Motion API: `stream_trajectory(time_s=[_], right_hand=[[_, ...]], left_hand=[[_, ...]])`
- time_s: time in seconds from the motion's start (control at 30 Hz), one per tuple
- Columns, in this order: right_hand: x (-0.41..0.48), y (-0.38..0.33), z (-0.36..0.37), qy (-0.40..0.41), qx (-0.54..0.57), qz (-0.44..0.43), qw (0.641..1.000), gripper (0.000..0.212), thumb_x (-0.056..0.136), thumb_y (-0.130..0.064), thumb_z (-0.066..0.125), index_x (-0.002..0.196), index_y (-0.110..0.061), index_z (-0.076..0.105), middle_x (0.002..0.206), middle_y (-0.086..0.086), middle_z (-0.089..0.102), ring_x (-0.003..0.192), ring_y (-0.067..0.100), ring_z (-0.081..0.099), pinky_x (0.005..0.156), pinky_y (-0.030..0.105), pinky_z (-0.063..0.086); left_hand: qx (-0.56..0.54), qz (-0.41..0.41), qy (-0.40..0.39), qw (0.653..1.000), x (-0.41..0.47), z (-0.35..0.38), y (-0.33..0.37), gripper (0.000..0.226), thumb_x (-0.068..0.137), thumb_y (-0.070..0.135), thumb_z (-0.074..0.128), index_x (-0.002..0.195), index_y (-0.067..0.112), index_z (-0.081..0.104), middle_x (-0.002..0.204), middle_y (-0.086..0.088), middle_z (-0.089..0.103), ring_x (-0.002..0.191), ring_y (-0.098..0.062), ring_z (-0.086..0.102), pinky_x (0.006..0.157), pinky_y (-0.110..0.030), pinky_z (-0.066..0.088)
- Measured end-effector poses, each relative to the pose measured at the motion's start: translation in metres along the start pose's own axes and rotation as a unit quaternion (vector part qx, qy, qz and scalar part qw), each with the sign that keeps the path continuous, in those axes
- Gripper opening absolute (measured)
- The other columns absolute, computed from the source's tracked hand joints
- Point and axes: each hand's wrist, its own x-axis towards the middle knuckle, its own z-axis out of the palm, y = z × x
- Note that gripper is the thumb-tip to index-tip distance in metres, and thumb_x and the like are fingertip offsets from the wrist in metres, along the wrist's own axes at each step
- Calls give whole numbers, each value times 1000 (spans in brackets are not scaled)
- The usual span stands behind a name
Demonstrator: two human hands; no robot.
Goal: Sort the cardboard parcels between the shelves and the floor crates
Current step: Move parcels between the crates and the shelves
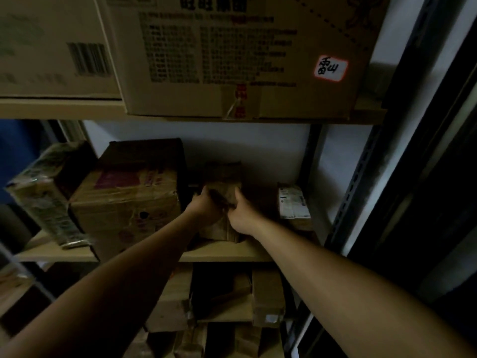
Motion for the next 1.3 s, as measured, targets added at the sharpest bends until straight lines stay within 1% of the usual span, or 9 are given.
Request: stream_trajectory(time_s=[0.13,0.23,0.33,0.53,0.7,0.9,1.1,1.2,1.3], right_hand=[[2,7,3,9,74,5,997,66,99,-20,44,152,-28,6,155,5,26,134,26,37,103,35,37],[-2,19,0,51,111,20,992,71,97,-38,49,153,-26,7,153,4,30,137,26,33,109,39,32],[-7,28,-3,51,88,47,994,75,95,-50,46,153,-25,5,156,4,24,140,28,28,112,42,30],[-17,34,9,67,36,48,996,68,89,-55,50,145,-21,33,143,3,45,128,26,44,104,45,40],[-31,38,10,78,28,67,994,70,92,-50,52,147,-16,26,145,6,40,130,28,42,98,37,39],[-39,33,14,94,39,63,993,54,95,-35,54,142,-17,35,139,5,48,122,24,50,89,33,44],[-50,23,6,126,88,53,987,61,93,-52,46,145,-21,35,144,3,42,128,27,44,103,41,41],[-55,18,5,131,121,40,983,63,86,-60,51,136,-21,46,133,4,50,118,25,51,94,38,44],[-58,17,4,145,129,23,981,55,83,-50,64,128,-20,51,129,4,52,117,24,51,95,36,43]], left_hand=[[-139,-52,48,988,7,2,-7,74,88,29,63,147,14,22,145,-13,38,128,-29,42,103,-39,38],[-194,-80,58,976,5,5,-13,41,92,27,59,127,12,45,119,-5,56,88,-13,59,71,-24,54],[-194,-76,36,977,-5,8,-16,16,96,23,52,109,14,54,102,-4,60,63,-4,49,45,-15,37],[-349,-74,-5,934,-29,12,-25,51,90,19,61,133,12,34,95,-2,52,78,-16,55,54,-26,44],[-401,-64,-62,912,-45,11,-40,76,82,5,67,141,20,21,100,-10,53,77,-23,57,55,-31,47],[-457,-21,-101,884,-62,13,-44,75,84,-1,63,145,24,29,114,-14,59,91,-30,62,82,-45,50],[-414,-48,-86,905,-70,1,-31,57,96,40,48,147,30,24,112,0,56,78,-13,54,61,-28,38],[-462,-68,-104,878,-73,-3,-27,53,98,43,42,144,21,32,130,-9,53,89,-16,54,75,-31,42],[-466,-62,-88,878,-74,-4,-25,50,91,37,57,134,15,45,120,-10,61,99,-24,61,85,-39,51]])
